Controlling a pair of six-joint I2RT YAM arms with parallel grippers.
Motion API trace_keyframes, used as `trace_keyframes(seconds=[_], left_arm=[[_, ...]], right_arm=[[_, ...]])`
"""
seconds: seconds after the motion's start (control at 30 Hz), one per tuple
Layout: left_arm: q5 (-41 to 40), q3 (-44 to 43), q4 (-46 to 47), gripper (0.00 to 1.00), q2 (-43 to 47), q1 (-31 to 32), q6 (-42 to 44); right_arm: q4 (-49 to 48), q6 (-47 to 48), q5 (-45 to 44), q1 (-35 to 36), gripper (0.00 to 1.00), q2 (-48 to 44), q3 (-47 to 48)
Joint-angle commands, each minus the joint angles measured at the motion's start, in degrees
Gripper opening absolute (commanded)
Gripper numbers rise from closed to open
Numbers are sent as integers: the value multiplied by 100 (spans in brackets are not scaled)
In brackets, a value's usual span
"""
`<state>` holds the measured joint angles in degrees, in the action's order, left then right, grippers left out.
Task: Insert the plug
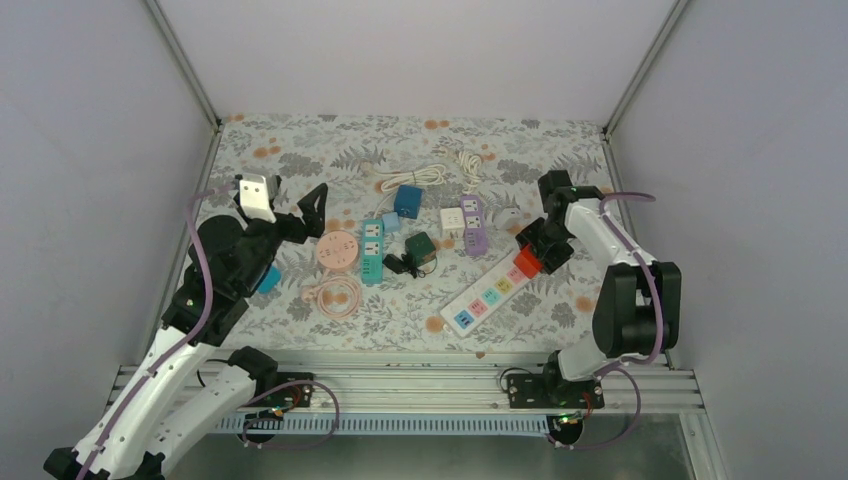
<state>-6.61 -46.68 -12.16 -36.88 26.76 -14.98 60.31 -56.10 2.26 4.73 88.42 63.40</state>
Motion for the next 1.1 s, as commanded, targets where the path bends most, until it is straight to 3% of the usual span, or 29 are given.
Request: trace_keyframes(seconds=[0.0,0.73,1.07], left_arm=[[28,-61,7,100,8,-5,74],[-78,-79,-48,100,-82,-5,100],[-90,-96,-65,100,-165,-5,97]], right_arm=[[69,-143,-399,-66,18,392,-122],[-496,-589,-1038,192,15,1593,-581],[-319,-431,-1590,-282,18,1344,142]])
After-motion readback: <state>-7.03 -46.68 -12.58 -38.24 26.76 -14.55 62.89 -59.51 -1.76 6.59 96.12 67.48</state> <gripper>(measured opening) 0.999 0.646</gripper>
